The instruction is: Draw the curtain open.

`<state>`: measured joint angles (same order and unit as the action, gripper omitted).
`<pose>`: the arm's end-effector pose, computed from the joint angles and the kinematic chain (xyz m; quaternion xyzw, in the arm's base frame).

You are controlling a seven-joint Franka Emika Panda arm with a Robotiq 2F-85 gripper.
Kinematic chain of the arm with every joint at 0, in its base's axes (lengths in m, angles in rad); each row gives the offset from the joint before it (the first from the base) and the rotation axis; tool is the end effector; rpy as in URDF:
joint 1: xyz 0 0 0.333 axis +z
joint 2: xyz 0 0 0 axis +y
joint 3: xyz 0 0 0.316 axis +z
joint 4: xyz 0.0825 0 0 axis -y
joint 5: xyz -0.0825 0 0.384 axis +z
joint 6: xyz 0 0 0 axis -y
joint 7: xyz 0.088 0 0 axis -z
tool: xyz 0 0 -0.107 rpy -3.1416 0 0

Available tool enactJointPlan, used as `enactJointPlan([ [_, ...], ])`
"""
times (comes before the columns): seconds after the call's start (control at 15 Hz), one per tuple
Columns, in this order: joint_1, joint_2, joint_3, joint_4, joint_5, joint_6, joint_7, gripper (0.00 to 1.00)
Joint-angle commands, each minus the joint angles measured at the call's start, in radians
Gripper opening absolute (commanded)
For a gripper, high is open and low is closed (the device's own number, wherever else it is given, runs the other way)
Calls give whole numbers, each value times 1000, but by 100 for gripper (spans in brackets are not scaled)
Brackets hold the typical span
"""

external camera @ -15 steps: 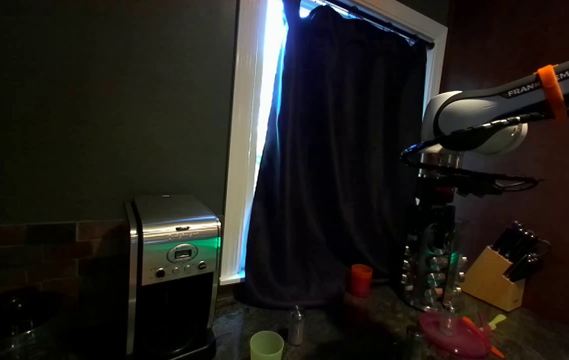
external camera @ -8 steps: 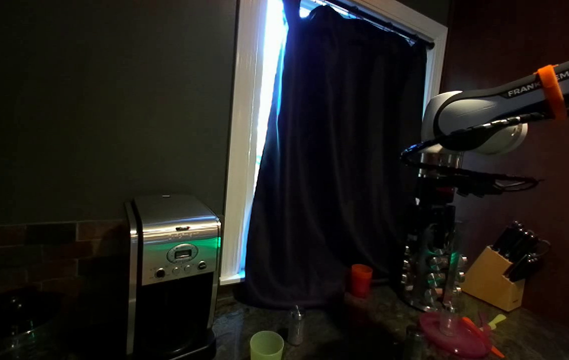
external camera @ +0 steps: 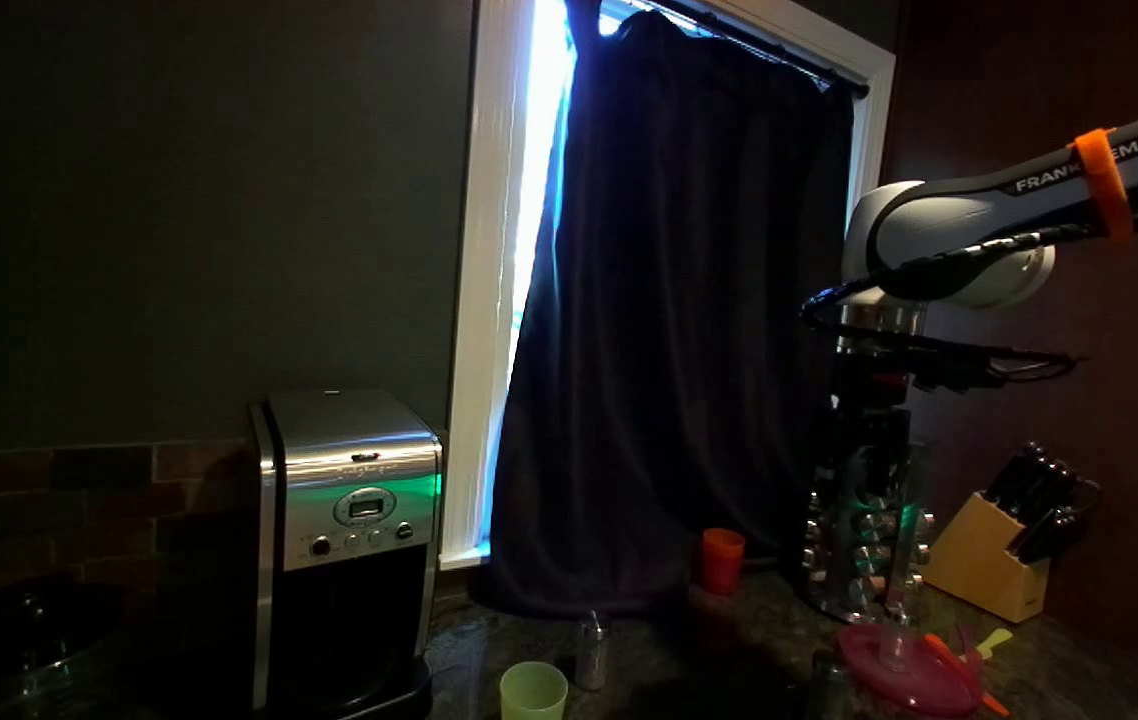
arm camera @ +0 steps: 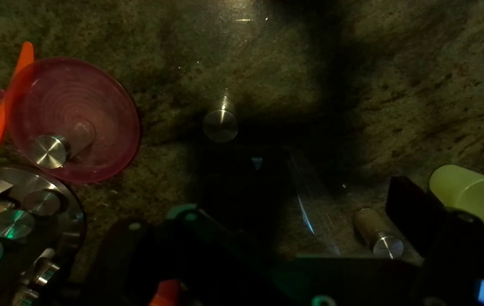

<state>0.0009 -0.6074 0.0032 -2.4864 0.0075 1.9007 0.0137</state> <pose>0.3686 0.0021 0.4966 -0.9999 0.0063 -0.0108 0.0027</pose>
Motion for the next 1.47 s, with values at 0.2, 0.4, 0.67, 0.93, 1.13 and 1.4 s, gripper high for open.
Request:
enactJointPlan([
  [0.2,-18,47,27,283,-95,-63,16,100],
  [0.4,-8,85,34,430,-150,-15,-29,100],
  [0.67,18,172,61,622,-168,51,-65,100],
  [0.93,38,265,100,817,-158,137,-51,100],
  [1.13,44,333,123,952,-170,230,-51,100],
  [1.4,48,339,127,978,-169,274,-54,100],
])
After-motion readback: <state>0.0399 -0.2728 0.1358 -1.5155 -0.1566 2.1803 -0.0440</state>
